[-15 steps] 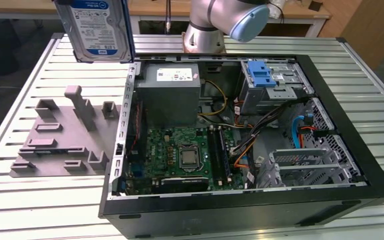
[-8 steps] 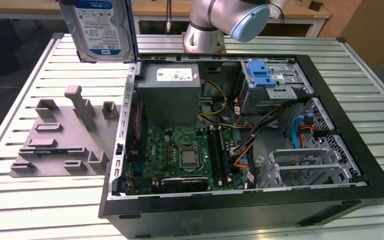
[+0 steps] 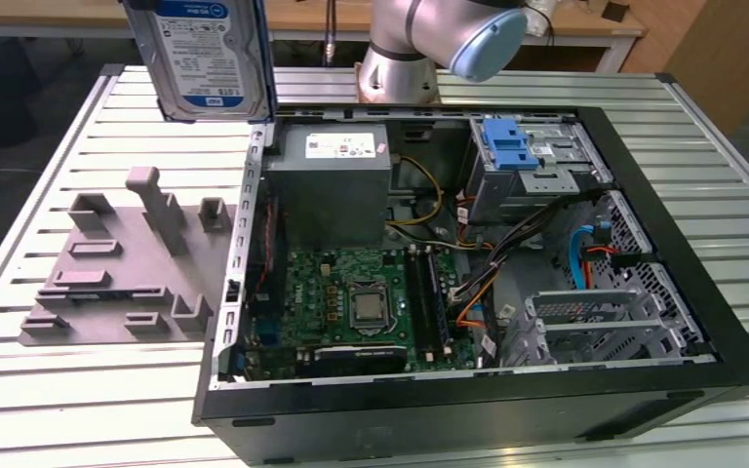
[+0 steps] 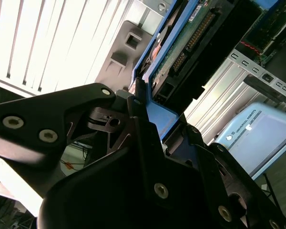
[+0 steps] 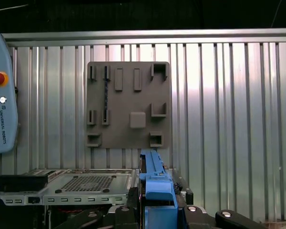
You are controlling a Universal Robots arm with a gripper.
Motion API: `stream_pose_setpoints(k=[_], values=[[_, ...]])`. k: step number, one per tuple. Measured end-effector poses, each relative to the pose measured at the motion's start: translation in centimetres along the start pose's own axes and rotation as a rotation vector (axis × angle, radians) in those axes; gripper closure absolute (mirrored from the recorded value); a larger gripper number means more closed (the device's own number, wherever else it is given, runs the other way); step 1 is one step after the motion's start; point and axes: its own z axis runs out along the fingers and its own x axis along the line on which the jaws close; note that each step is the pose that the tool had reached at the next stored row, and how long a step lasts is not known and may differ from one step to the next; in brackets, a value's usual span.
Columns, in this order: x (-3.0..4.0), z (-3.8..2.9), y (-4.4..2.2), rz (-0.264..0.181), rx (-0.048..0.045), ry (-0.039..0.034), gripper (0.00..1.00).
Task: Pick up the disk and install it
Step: 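Pick up the disk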
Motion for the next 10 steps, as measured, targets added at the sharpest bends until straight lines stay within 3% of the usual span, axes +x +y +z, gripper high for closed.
stream_pose_setpoints(k=[10], values=[[-0.02, -0.02, -0.87, 0.0, 0.0, 0.0, 0.64]])
